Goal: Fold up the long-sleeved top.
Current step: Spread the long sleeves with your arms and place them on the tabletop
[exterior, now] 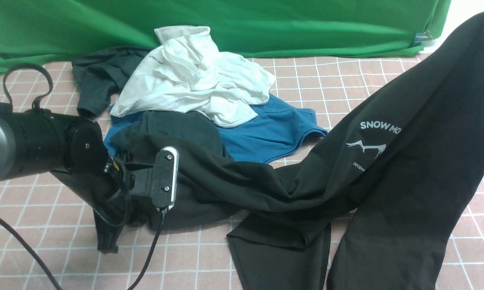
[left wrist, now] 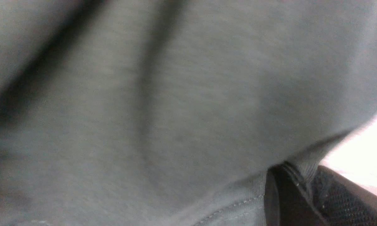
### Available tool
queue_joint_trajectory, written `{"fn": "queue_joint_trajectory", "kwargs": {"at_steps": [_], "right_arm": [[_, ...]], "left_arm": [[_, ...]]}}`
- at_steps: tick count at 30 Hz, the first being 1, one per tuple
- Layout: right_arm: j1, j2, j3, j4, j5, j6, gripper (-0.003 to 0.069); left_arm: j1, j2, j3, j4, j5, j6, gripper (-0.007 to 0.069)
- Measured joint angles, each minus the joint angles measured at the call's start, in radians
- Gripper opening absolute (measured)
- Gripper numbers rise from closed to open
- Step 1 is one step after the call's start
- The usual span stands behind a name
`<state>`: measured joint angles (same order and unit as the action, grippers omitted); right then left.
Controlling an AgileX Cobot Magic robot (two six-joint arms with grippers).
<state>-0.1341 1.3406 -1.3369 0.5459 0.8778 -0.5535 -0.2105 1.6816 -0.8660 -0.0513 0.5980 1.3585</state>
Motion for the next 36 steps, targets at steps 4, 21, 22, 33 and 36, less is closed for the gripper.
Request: {"fn": "queue_joint_trajectory", "kwargs": {"at_steps": [4, 21, 22, 33, 36], "right_arm": [[0.000, 0.000, 0.000, 0.000, 0.000, 0.000, 0.0099], [0.000, 0.000, 0.000, 0.000, 0.002, 0.001, 0.0099], [0.000, 0.000, 0.000, 0.000, 0.002, 0.001, 0.0099], [0.000, 0.000, 0.000, -0.001, 0.015, 0.032, 0.0099], [0.000, 0.000, 0.000, -0.034, -0.007, 0.075, 0.0099]], "left_arm": [[0.000, -0.055, 0.000, -0.004, 0.047, -0.034, 0.0011], [0.000, -0.475, -0.028, -0.041, 0.034, -0.167, 0.0011], [0.000, -0.476, -0.028, -0.041, 0.034, -0.167, 0.0011], [0.000, -0.495, -0.231, -0.047, 0.090, -0.309, 0.0011], [0.000, -0.495, -0.283, -0.045, 0.092, -0.348, 0.0011]]}}
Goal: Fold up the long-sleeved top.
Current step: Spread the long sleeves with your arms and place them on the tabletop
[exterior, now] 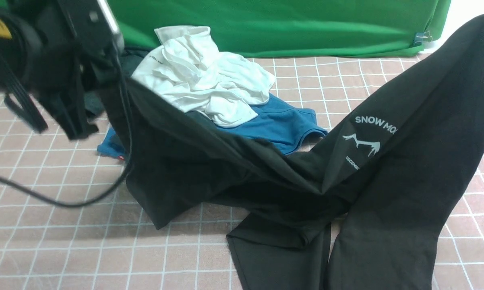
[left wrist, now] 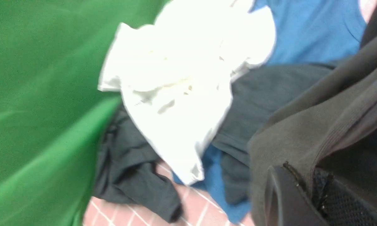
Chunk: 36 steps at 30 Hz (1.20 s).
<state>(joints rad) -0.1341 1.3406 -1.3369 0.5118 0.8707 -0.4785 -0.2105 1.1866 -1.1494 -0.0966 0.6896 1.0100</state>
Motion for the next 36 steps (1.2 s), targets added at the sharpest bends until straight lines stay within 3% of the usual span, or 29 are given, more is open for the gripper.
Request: {"fn": "queue_joint_trajectory", "kwargs": {"at_steps": [9, 15, 26, 29, 30, 31, 32, 33, 36], "right_arm": [[0.000, 0.022, 0.000, -0.018, -0.082, 0.057, 0.0099], [0.000, 0.113, 0.000, -0.018, -0.087, 0.080, 0.0099], [0.000, 0.391, 0.000, -0.013, -0.330, 0.099, 0.0111], [0.000, 0.441, 0.000, -0.013, -0.384, 0.099, 0.0166], [0.000, 0.465, 0.000, -0.016, -0.410, 0.100, 0.0243], [0.000, 0.470, 0.000, -0.018, -0.417, 0.101, 0.0270], [0.000, 0.482, 0.000, -0.028, -0.427, 0.101, 0.0419], [0.000, 0.482, 0.000, -0.033, -0.426, 0.101, 0.0507], [0.000, 0.466, 0.000, -0.046, -0.374, 0.121, 0.0646]], "left_arm": [[0.000, -0.001, -0.058, 0.008, -0.049, -0.101, 0.0011], [0.000, -0.001, -0.059, 0.008, 0.041, -0.119, 0.0011], [0.000, 0.047, 0.025, 0.009, 0.081, -0.176, 0.0011], [0.000, 0.073, 0.041, 0.017, 0.078, -0.188, 0.0011], [0.000, 0.089, 0.046, 0.020, 0.069, -0.198, 0.0011], [0.000, 0.093, 0.046, 0.020, 0.068, -0.200, 0.0011], [0.000, 0.104, 0.046, 0.020, 0.056, -0.204, 0.0011], [0.000, 0.108, 0.046, 0.020, 0.048, -0.205, 0.0011], [0.000, 0.112, 0.046, 0.020, 0.035, -0.206, 0.0011]]}}
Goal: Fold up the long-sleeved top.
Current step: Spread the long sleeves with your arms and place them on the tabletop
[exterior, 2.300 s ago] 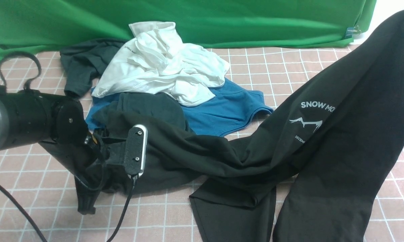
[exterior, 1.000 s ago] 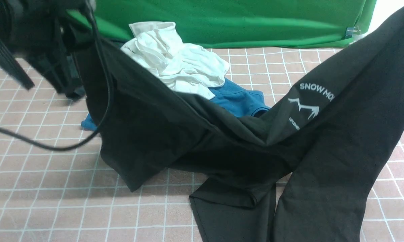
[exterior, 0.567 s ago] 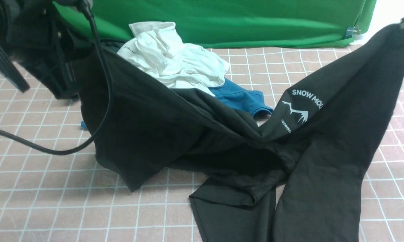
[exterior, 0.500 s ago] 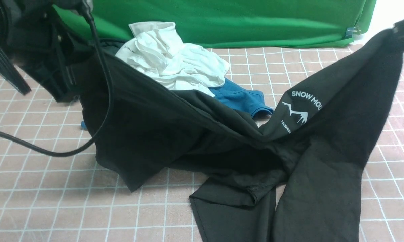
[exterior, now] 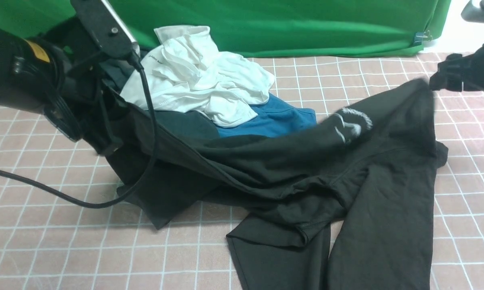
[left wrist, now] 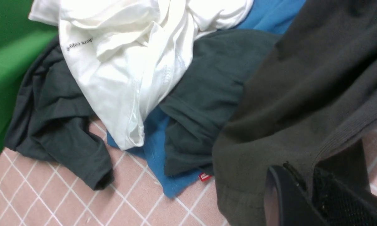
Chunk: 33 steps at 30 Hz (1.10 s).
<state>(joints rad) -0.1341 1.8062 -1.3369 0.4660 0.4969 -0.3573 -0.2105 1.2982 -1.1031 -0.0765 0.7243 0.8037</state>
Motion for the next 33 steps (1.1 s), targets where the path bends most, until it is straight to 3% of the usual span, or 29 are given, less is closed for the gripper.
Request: {"fn": "queue_joint_trajectory", "kwargs": {"at_steps": [4, 7, 9, 17, 20, 33], "right_arm": [[0.000, -0.040, -0.001, -0.053, 0.175, 0.074, 0.0667], [0.009, -0.055, 0.013, -0.109, 0.326, 0.150, 0.0575], [0.017, -0.057, 0.037, -0.125, 0.337, 0.174, 0.0558], [0.034, -0.016, 0.129, -0.146, 0.130, 0.216, 0.0591], [0.037, 0.023, 0.131, -0.147, 0.036, 0.192, 0.0569], [0.088, 0.126, 0.132, -0.147, -0.050, 0.159, 0.0446]], "left_arm": [[0.000, 0.001, 0.000, 0.000, -0.004, 0.000, 0.0011], [0.000, 0.001, 0.000, 0.000, -0.005, 0.000, 0.0011], [0.000, 0.001, 0.000, -0.001, -0.007, 0.000, 0.0011], [0.000, 0.001, 0.000, -0.016, -0.015, 0.007, 0.0011], [0.000, 0.002, 0.000, -0.023, -0.015, 0.007, 0.0011], [0.000, 0.004, 0.000, -0.024, -0.019, 0.008, 0.0011]]}}
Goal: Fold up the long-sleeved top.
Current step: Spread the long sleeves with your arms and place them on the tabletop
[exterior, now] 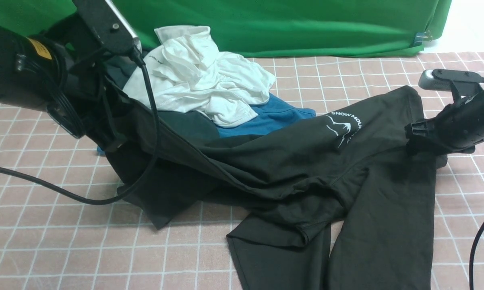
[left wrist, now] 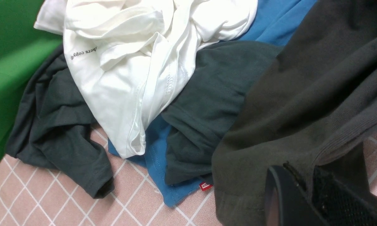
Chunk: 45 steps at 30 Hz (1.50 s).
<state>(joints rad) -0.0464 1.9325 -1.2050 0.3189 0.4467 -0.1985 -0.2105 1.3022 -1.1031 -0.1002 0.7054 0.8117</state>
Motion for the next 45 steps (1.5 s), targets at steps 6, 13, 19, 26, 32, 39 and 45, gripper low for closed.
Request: {"fn": "queue_joint_trajectory", "kwargs": {"at_steps": [6, 13, 19, 26, 32, 39, 45], "right_arm": [[0.000, 0.002, 0.000, 0.000, -0.023, -0.009, 0.0351], [0.000, 0.024, 0.000, 0.000, -0.029, -0.060, 0.0189], [0.000, 0.012, 0.000, 0.000, -0.025, -0.104, 0.0061], [0.001, -0.128, 0.001, 0.000, -0.007, -0.130, 0.0058], [0.001, -0.240, 0.001, 0.001, 0.001, -0.138, 0.0057], [0.001, -0.286, 0.001, 0.001, 0.047, -0.145, 0.0057], [-0.003, -0.471, -0.049, 0.001, 0.091, -0.145, 0.0055]], "left_arm": [[0.000, 0.001, 0.000, -0.001, -0.001, 0.000, 0.0011], [0.000, 0.001, 0.000, -0.001, -0.003, 0.000, 0.0011], [0.000, 0.001, 0.000, -0.001, -0.004, 0.007, 0.0011], [0.000, 0.001, 0.000, -0.001, -0.007, 0.014, 0.0011], [0.000, 0.001, 0.000, 0.000, -0.007, 0.015, 0.0011], [0.000, -0.010, 0.000, 0.022, -0.030, 0.015, 0.0011], [0.000, -0.084, -0.098, 0.057, -0.043, 0.017, 0.0011]]}}
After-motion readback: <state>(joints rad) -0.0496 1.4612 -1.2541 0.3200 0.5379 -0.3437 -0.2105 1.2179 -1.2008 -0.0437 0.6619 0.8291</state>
